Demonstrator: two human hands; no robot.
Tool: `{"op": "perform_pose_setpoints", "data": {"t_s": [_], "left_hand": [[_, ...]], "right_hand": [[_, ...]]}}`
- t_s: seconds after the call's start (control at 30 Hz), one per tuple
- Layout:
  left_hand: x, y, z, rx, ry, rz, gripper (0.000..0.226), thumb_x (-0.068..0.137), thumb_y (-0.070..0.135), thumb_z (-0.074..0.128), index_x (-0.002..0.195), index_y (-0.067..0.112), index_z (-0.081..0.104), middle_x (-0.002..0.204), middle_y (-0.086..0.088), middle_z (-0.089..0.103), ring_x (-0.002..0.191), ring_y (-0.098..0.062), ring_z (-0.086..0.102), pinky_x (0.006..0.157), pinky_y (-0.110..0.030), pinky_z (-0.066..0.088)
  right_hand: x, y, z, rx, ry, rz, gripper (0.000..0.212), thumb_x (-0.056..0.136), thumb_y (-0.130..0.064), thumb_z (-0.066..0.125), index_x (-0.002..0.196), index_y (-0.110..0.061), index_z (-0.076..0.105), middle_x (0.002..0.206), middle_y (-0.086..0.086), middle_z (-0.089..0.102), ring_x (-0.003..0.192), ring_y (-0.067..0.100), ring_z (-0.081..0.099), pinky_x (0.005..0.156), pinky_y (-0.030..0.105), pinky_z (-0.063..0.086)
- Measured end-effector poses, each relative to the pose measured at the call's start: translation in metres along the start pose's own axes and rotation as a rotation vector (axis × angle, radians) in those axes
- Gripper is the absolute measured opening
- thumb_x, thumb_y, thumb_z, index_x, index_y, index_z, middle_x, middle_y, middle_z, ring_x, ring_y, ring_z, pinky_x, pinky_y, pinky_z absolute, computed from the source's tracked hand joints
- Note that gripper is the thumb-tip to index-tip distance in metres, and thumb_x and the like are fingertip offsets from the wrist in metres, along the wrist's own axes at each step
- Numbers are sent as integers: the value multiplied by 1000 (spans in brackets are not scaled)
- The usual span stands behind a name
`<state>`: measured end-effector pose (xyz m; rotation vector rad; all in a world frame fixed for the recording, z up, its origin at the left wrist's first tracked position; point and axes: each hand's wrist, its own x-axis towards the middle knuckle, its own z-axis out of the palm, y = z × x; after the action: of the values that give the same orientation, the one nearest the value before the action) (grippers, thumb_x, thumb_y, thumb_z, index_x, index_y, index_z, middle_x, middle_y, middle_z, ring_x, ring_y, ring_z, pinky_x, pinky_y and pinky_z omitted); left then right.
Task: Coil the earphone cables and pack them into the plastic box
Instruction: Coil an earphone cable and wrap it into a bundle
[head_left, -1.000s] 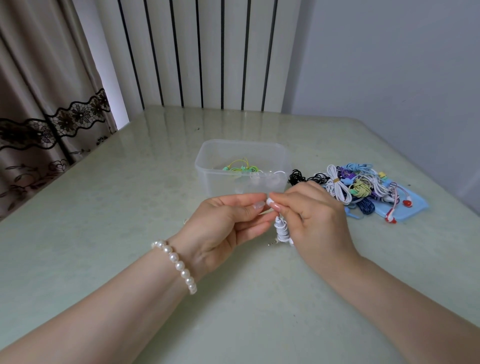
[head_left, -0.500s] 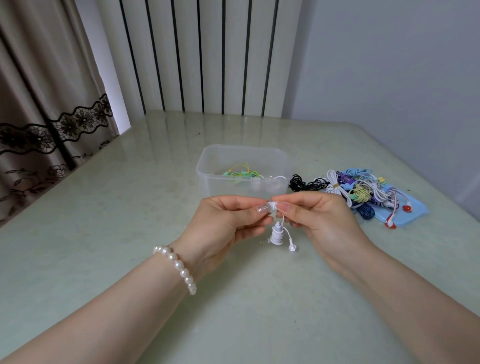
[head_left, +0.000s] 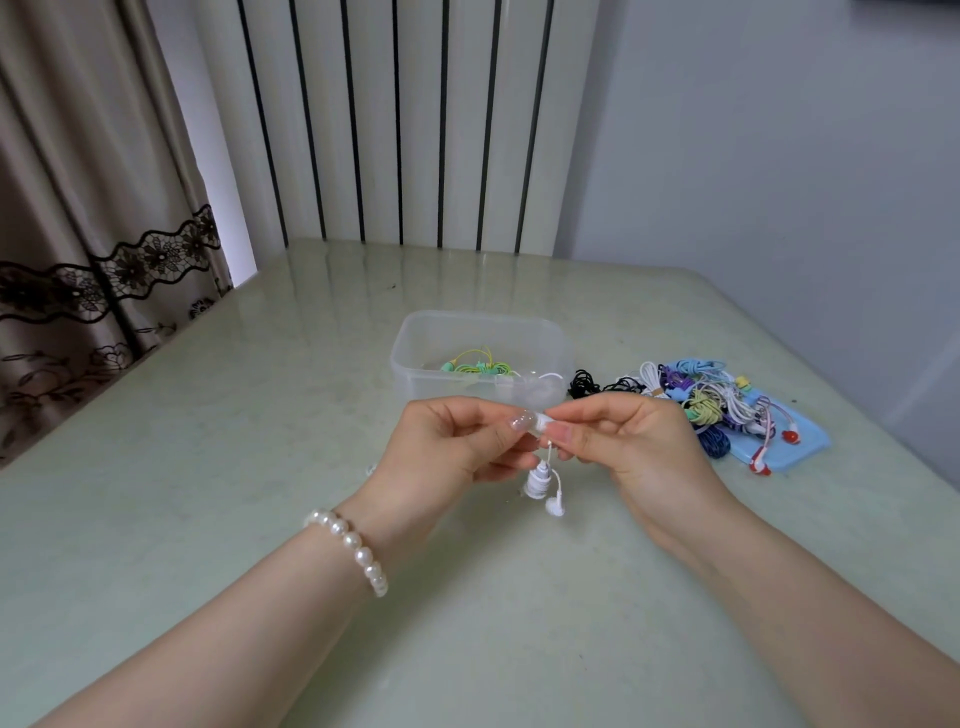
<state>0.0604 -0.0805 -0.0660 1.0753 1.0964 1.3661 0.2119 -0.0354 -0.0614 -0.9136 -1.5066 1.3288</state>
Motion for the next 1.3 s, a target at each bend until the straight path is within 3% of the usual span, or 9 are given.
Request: {"op": "perform_pose_setpoints", "data": {"t_s": [0.13,0.37,0.57,0.8,0.87,0.93,1.0,1.1,1.3], "left_hand": [[2,4,-4,-48,-18,-13,19,90,9,51,86,2,68,76,-7,69,58,-12,63,58,-20,53],[8,13,-21,58,148,-8,14,85,7,61,76,11,71,66,1,69,55,-7,60,56,-17,49],[14,8,-30,277,193,-27,15,78,0,68,70,12,69,62,0,65,53,-7,55,49,-13,45],[20,0,-34,401,180,-36,18,78,1,69,67,15,69,61,4,65,48,-1,55,46,-11,42],[20,-1,-35,435,184,-42,16,78,3,69,68,15,69,63,1,65,45,-2,54,40,-12,39],[20,-3,-35,457,171,-29,18,78,4,69,66,17,69,64,-1,65,49,-7,55,42,-14,41],[21,-4,-34,474,147,-14,20,78,4,69,64,18,68,61,2,64,54,-10,56,47,-14,44],[21,-7,-34,492,98,-10,20,77,6,71,63,19,69,58,4,64,55,-12,54,48,-17,43],[20,-13,-35,549,11,-39,14,77,12,72,65,18,72,61,4,67,51,-17,49,45,-20,41]], "right_hand": [[2,-7,1,16,19,32,25,50,-23,73,73,-12,72,64,2,67,57,12,54,68,28,40],[24,-47,-1,-31,82,-17,8,70,-6,71,72,-13,71,64,2,67,57,11,51,63,26,35],[80,-81,9,-27,139,-92,9,72,-7,73,69,-14,69,66,0,67,58,9,57,54,17,38],[117,-36,42,-160,175,19,11,72,-7,75,69,-8,65,50,-7,63,37,-2,53,39,6,35],[123,-19,49,-237,150,68,11,72,-6,75,77,-2,67,60,1,64,38,1,54,43,8,41],[127,-6,52,-356,120,99,14,72,-4,75,83,2,68,65,7,65,47,8,57,60,21,54],[128,-1,51,-527,92,80,8,73,-7,74,80,-3,71,72,9,68,61,15,60,77,34,55],[126,-12,36,-689,81,-4,9,75,-14,74,82,-8,74,80,5,70,77,12,61,80,25,48],[97,-38,-31,-709,72,-48,10,71,-12,77,79,-9,73,75,6,68,74,13,61,82,26,47]]}}
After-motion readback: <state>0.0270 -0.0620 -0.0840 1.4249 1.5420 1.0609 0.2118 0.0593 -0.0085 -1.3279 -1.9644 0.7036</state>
